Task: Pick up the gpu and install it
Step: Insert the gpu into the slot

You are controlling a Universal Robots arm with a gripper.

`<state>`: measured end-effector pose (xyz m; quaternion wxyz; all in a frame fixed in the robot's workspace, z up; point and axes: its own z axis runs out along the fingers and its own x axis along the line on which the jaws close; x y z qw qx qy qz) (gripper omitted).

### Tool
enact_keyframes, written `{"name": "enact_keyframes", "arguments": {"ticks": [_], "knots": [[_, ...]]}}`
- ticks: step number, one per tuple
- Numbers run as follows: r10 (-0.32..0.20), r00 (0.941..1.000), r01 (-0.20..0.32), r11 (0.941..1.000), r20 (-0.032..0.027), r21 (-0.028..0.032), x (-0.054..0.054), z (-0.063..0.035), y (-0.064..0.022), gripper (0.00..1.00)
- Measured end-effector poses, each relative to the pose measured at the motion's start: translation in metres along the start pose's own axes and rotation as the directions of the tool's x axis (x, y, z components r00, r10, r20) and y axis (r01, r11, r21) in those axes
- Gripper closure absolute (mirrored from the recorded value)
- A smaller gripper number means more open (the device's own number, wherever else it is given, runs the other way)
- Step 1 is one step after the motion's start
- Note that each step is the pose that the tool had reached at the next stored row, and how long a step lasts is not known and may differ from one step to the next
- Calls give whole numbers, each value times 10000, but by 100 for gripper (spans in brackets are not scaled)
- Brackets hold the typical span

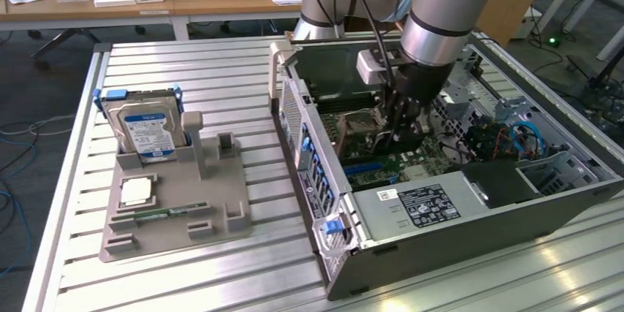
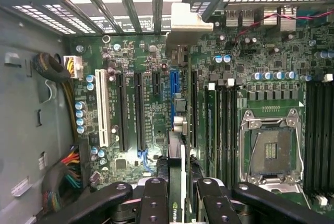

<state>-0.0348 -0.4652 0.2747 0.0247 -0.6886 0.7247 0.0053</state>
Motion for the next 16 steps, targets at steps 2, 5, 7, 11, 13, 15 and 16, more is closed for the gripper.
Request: {"name": "enact_keyframes", "arguments": {"ticks": [2, 5, 7, 11, 13, 15, 16], "knots": [[0, 10000, 0, 10000, -2, 0, 1, 14, 7, 74], [-4, 10000, 4, 10000, -3, -2, 2, 18, 23, 74], [-4, 10000, 4, 10000, -2, -1, 3, 22, 37, 74], [-6, 10000, 6, 10000, -1, -1, 5, 30, 65, 74], [-6, 10000, 6, 10000, -2, -1, 5, 31, 71, 74], [-7, 10000, 7, 10000, -2, -1, 5, 31, 71, 74], [-7, 10000, 7, 10000, -2, -1, 5, 31, 71, 74]]}}
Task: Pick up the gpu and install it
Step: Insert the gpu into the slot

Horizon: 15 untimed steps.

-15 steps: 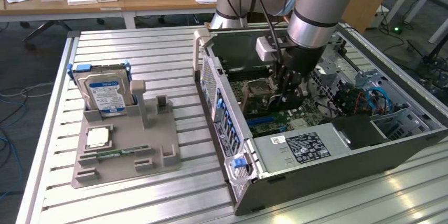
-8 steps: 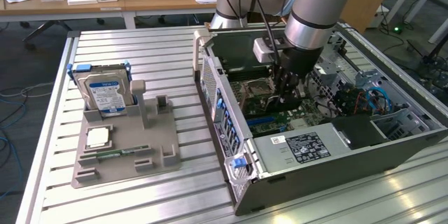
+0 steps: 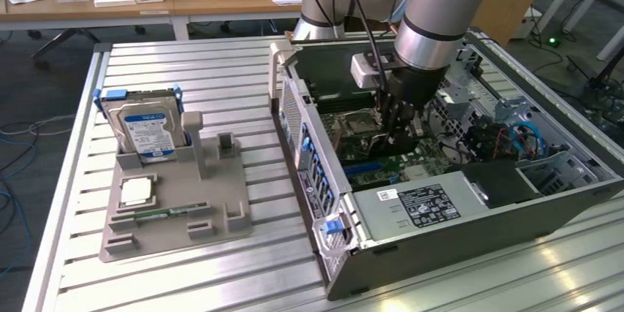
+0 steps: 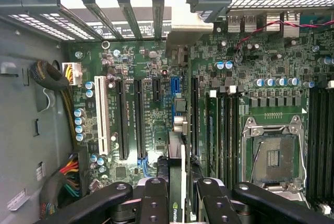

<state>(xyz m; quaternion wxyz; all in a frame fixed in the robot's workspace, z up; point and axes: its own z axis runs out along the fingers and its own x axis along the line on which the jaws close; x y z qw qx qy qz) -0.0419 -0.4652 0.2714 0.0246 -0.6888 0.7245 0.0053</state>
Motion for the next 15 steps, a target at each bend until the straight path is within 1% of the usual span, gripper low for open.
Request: {"name": "enact_keyframes", "arguments": {"ticks": [2, 8, 11, 15], "knots": [[1, 10000, -1, 10000, 0, 1, 0, 0, 1, 74], [2, 10000, -2, 10000, 2, 1, 3, 5, 52, 74], [-1, 10000, 1, 10000, 1, 0, 5, 31, 58, 74], [3, 10000, -3, 10000, 0, 0, 5, 35, 66, 74]]}}
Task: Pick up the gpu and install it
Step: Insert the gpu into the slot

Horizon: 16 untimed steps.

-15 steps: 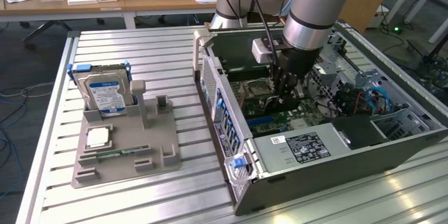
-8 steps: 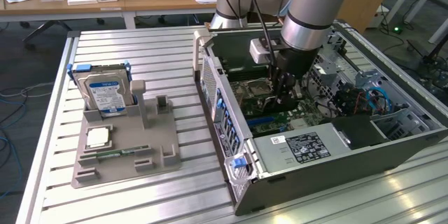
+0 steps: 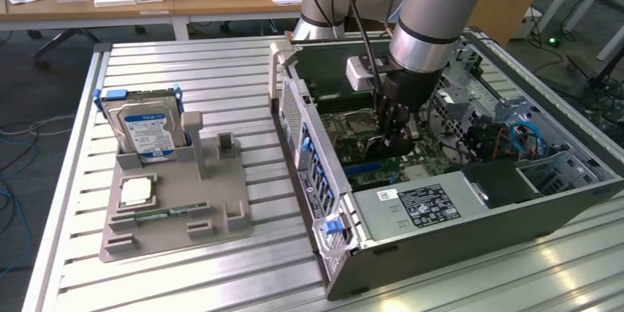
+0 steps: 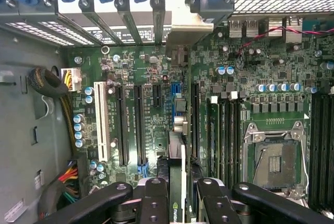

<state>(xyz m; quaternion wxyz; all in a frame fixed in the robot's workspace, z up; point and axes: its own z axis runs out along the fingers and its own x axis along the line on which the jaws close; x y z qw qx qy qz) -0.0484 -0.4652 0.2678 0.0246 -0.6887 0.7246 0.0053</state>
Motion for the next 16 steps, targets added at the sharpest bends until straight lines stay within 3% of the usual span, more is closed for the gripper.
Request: {"name": "enact_keyframes", "arguments": {"ticks": [16], "knots": [[-2, 10000, 2, 10000, 1, 0, 21, 2, 81, 74]]}}
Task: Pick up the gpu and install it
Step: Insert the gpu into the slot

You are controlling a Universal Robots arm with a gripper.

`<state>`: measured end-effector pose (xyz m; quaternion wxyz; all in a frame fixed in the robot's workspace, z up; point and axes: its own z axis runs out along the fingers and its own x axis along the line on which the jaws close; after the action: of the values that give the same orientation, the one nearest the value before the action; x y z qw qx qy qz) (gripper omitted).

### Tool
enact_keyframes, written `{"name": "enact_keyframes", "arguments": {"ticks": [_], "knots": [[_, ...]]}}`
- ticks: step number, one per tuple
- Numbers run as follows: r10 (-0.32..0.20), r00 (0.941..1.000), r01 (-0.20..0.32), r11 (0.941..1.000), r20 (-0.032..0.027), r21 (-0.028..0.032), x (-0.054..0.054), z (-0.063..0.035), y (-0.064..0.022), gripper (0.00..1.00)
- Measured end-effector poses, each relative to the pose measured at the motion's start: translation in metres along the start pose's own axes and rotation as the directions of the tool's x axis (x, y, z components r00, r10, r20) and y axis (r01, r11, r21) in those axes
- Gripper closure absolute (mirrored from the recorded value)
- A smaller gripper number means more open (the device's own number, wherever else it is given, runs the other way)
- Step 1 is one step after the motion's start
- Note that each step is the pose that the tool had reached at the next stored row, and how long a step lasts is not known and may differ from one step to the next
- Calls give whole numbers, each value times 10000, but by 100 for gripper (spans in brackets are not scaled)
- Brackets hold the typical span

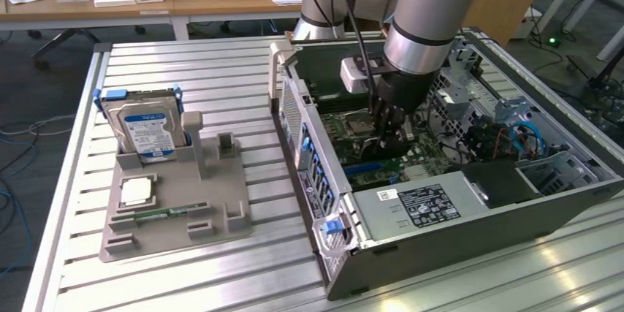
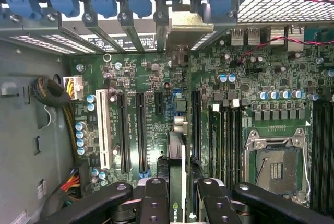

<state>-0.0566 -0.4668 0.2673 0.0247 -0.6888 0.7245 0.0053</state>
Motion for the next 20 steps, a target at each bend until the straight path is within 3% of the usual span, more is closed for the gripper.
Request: {"name": "enact_keyframes", "arguments": {"ticks": [20], "knots": [[0, 10000, 0, 10000, -1, 0, 3, 12, 53, 74]]}}
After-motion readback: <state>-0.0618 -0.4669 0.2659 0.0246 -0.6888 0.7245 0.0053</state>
